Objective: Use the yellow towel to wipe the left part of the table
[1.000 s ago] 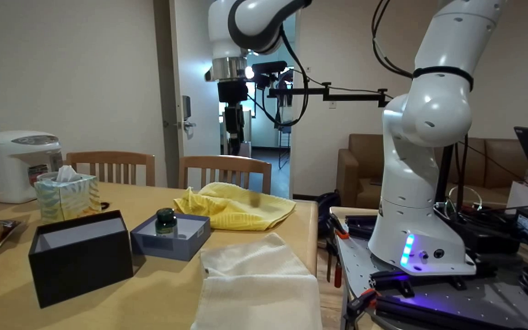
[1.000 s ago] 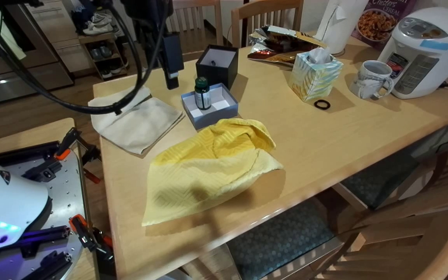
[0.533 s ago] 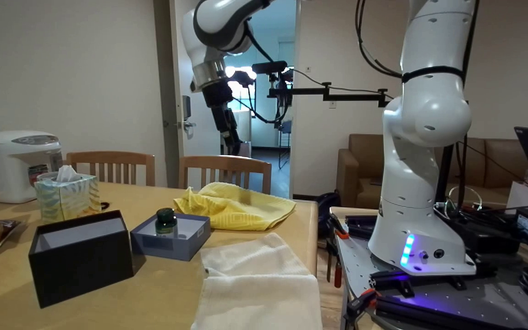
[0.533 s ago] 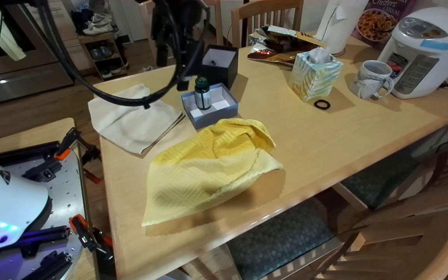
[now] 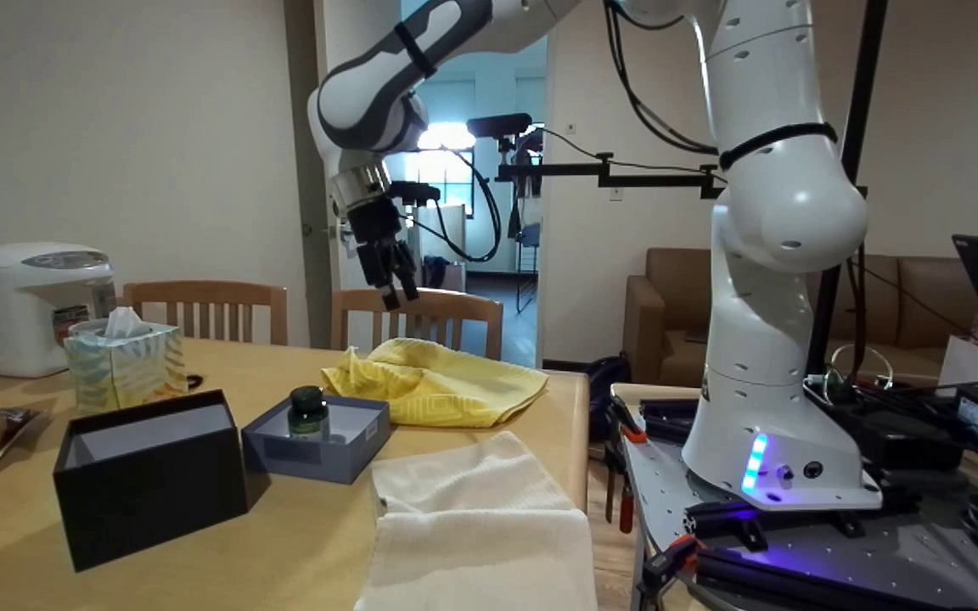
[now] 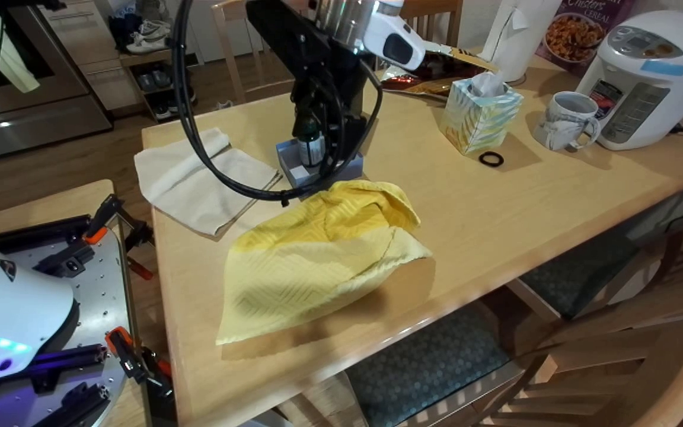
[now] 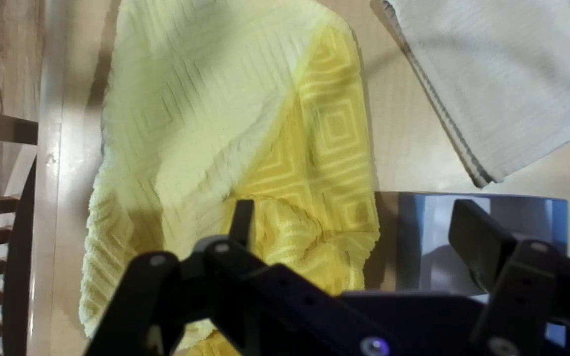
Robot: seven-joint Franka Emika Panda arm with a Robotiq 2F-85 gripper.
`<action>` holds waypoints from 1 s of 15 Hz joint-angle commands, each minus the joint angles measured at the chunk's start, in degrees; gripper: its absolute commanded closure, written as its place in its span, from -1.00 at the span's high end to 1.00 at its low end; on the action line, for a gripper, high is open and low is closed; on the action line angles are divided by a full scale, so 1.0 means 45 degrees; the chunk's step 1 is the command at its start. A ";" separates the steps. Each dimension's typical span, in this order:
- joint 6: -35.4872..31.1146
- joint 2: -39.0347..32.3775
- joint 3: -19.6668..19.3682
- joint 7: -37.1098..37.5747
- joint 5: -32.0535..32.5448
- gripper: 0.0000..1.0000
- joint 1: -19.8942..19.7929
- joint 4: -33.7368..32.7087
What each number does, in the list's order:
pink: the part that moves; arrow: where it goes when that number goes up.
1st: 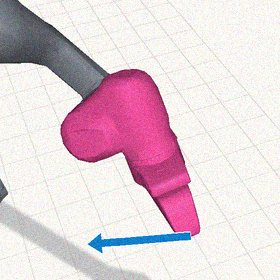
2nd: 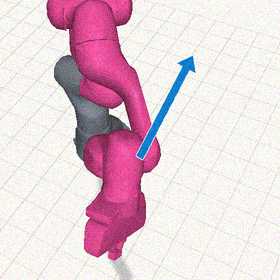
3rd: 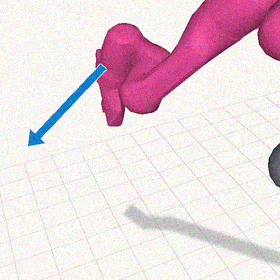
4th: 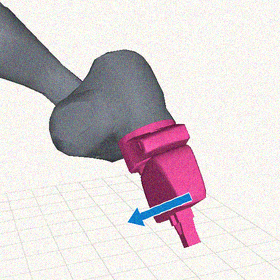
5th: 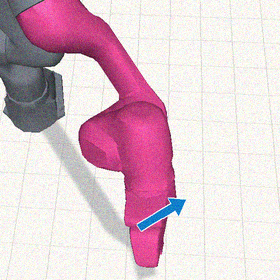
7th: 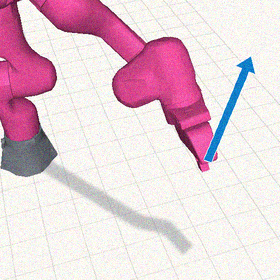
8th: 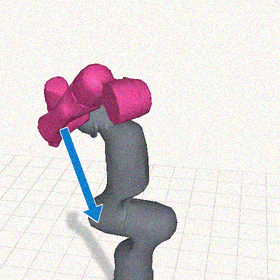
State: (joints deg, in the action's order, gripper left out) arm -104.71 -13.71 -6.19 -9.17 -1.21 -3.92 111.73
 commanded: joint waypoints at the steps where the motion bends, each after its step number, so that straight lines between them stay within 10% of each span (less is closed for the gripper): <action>1: 0.0038 -0.1478 0.0014 0.0959 0.0062 1.00 -0.0295 -0.0762; 3: 0.2015 -0.1690 0.0313 -0.0453 -0.0343 1.00 -0.0543 -0.1227; 9: 0.1648 -0.1695 0.0319 -0.0047 -0.0023 1.00 -0.0432 -0.1043; 15: -0.3876 -0.2233 0.0155 0.1051 -0.0459 1.00 -0.0571 -0.0047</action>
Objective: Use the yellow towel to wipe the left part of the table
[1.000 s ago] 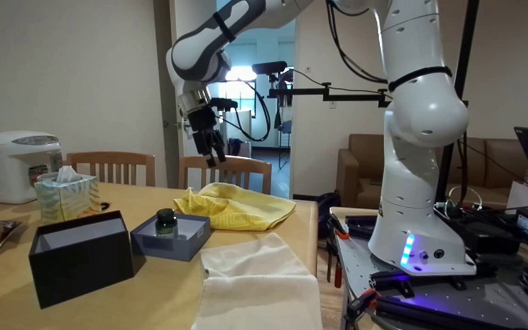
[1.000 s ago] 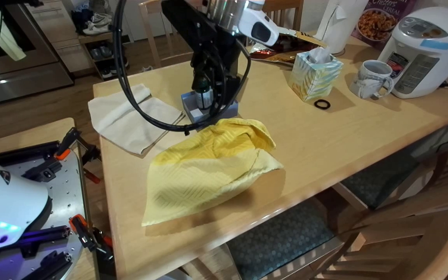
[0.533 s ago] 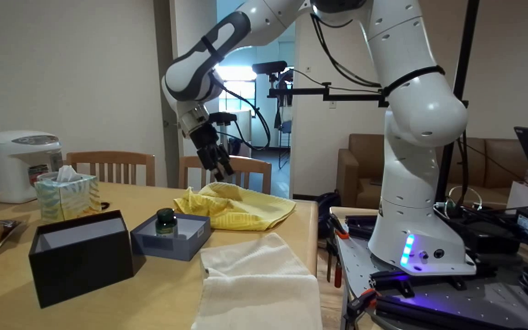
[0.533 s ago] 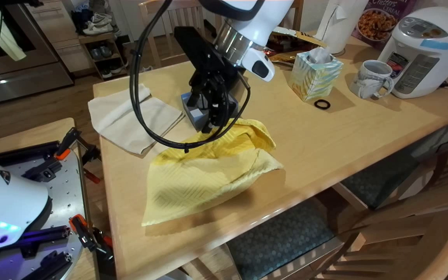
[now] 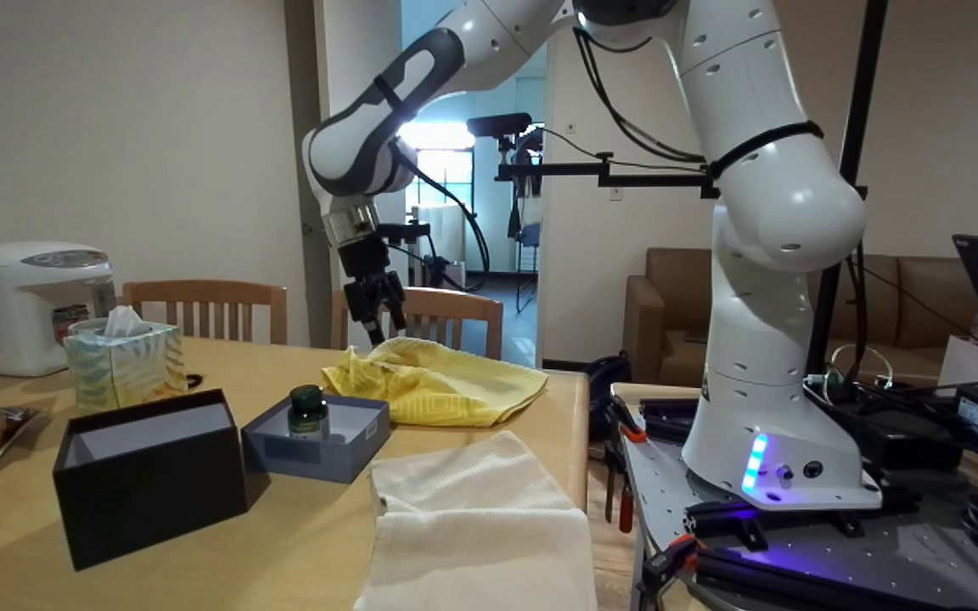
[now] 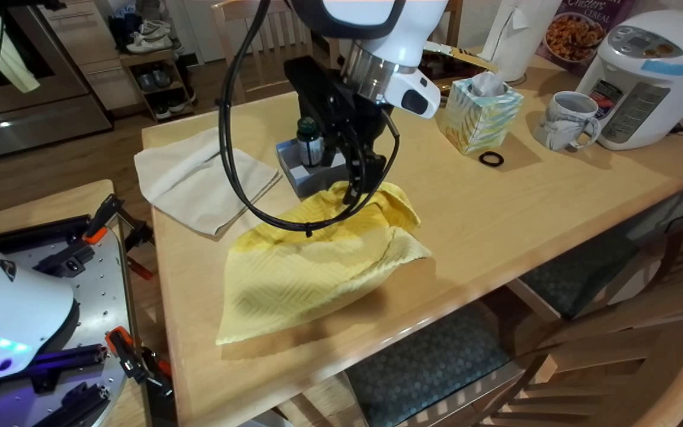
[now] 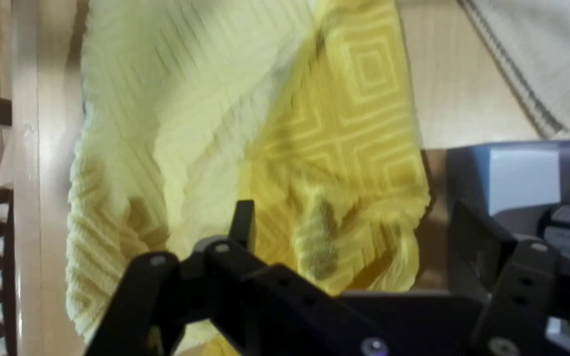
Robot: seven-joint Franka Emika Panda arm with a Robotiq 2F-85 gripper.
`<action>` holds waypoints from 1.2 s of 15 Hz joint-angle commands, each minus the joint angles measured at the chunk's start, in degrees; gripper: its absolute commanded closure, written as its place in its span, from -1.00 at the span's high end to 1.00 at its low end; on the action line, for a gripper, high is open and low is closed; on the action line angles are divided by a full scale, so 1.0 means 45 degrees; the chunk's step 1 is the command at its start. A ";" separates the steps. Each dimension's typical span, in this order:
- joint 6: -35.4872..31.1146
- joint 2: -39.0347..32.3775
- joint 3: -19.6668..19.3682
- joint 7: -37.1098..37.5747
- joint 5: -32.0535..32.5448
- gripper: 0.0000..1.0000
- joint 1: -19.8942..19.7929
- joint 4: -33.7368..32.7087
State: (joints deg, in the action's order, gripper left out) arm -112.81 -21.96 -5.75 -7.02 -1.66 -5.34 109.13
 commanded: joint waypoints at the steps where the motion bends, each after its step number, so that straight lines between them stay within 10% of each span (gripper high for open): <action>1: -0.2663 -0.0698 0.0039 0.0784 -0.0432 1.00 -0.0299 0.0646; 5: -0.6343 -0.1947 0.0042 0.1273 -0.0503 1.00 -0.0471 0.1425; 6: -0.7209 -0.2377 0.0128 0.1257 -0.0623 0.50 -0.0568 0.1500; 18: -1.0389 -0.1394 0.1287 0.0925 -0.2373 -0.92 -0.1697 0.3269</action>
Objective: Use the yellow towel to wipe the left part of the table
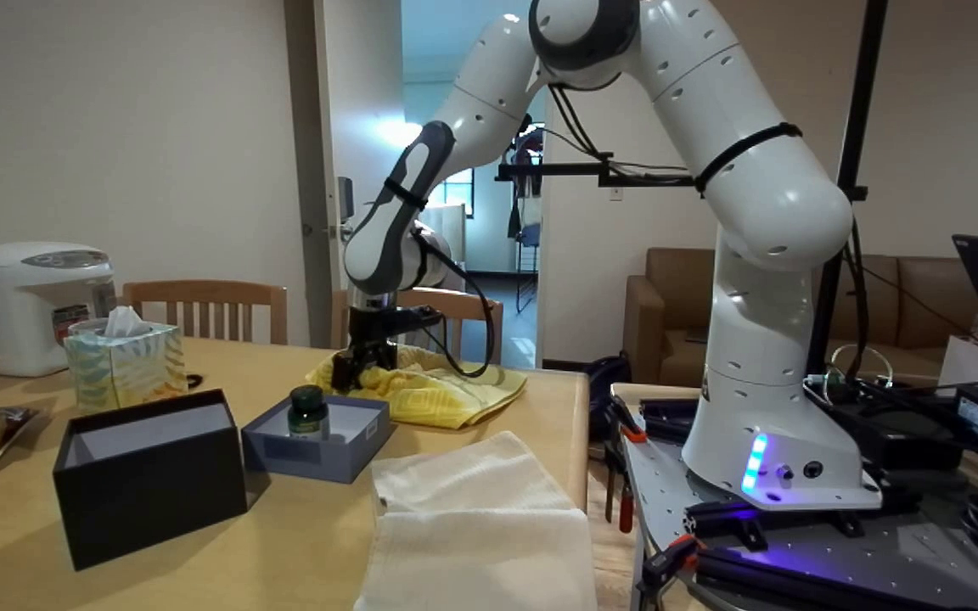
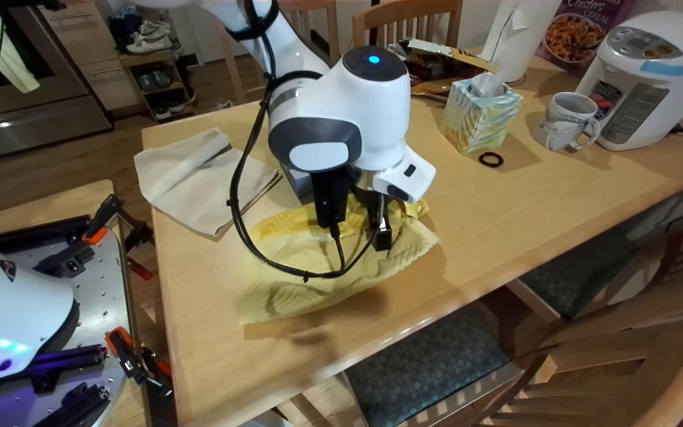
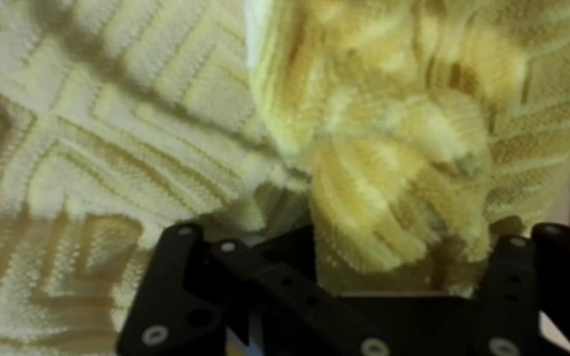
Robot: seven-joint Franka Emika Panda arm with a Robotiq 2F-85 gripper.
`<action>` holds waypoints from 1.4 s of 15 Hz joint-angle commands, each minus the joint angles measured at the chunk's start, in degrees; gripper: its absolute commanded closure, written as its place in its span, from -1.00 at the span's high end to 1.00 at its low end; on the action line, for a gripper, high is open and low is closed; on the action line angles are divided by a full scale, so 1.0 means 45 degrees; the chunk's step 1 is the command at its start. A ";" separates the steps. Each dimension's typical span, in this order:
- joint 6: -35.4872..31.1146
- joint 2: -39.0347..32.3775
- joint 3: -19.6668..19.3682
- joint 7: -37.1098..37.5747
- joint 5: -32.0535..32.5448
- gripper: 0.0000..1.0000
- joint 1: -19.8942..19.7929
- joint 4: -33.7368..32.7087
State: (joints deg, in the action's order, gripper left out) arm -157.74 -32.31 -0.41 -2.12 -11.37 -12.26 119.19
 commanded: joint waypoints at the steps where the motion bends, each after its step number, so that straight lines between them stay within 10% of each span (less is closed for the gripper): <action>1: -0.0314 0.1128 -0.0204 0.0084 0.0037 -0.99 0.0055 0.1223; 12: 0.3623 0.2671 -0.1893 0.0869 0.2671 -0.99 0.1346 0.2374; 21: 0.4029 0.2323 -0.1655 0.0890 0.0870 -1.00 0.0601 0.4108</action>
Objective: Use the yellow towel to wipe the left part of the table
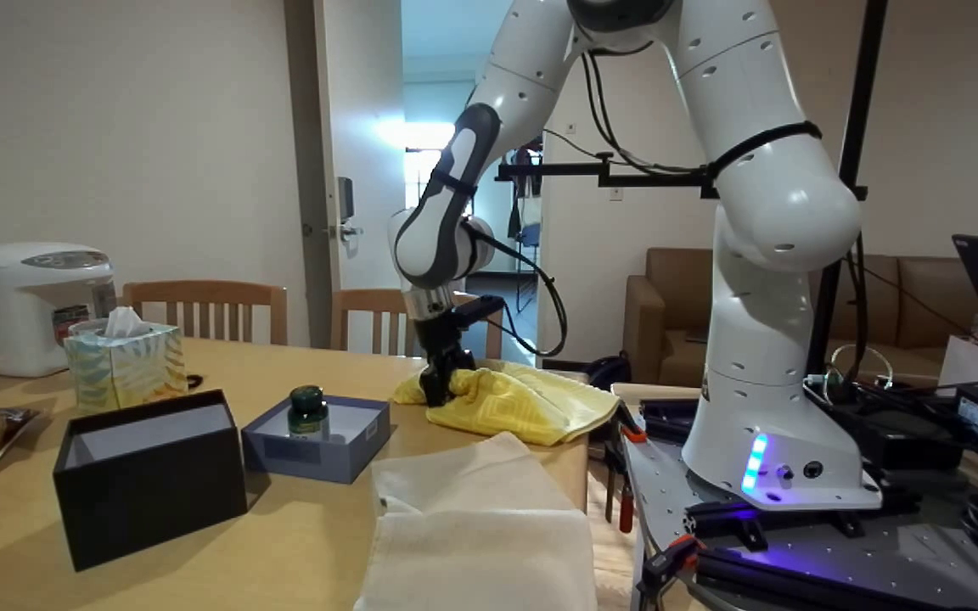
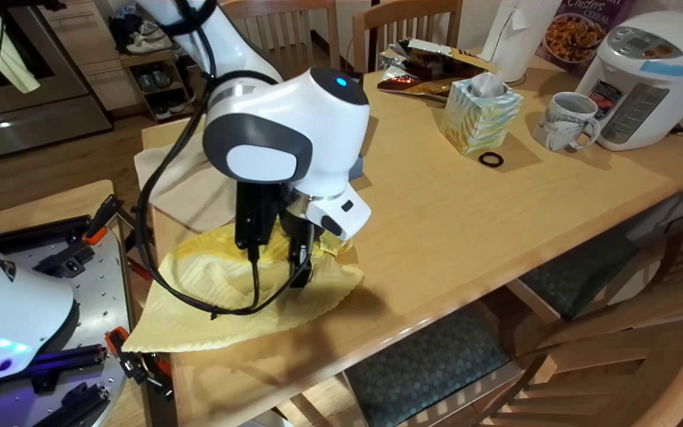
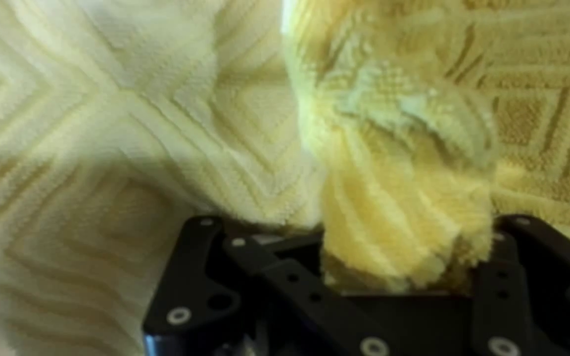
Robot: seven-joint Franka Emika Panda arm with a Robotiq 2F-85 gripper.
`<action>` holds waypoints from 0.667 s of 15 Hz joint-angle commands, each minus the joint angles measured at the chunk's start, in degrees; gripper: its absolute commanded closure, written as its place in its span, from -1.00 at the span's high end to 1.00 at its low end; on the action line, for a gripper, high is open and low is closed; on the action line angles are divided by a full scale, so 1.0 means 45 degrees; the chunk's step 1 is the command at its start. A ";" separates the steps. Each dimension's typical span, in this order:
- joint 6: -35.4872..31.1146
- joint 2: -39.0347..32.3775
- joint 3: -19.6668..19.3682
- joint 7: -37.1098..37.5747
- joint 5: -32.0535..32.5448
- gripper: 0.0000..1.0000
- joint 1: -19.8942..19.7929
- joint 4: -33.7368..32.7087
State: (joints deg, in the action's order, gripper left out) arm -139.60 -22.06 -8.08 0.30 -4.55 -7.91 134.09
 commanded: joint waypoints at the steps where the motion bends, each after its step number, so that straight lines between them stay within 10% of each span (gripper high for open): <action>1: 0.0075 0.0016 -0.0010 0.0492 -0.0815 -1.00 -0.0406 0.0918; 10: -0.1968 -0.0195 0.0719 -0.0434 -0.3035 -1.00 -0.0814 0.0646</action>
State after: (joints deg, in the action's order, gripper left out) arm -141.70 -20.21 -7.80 1.31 -13.66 -10.36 137.94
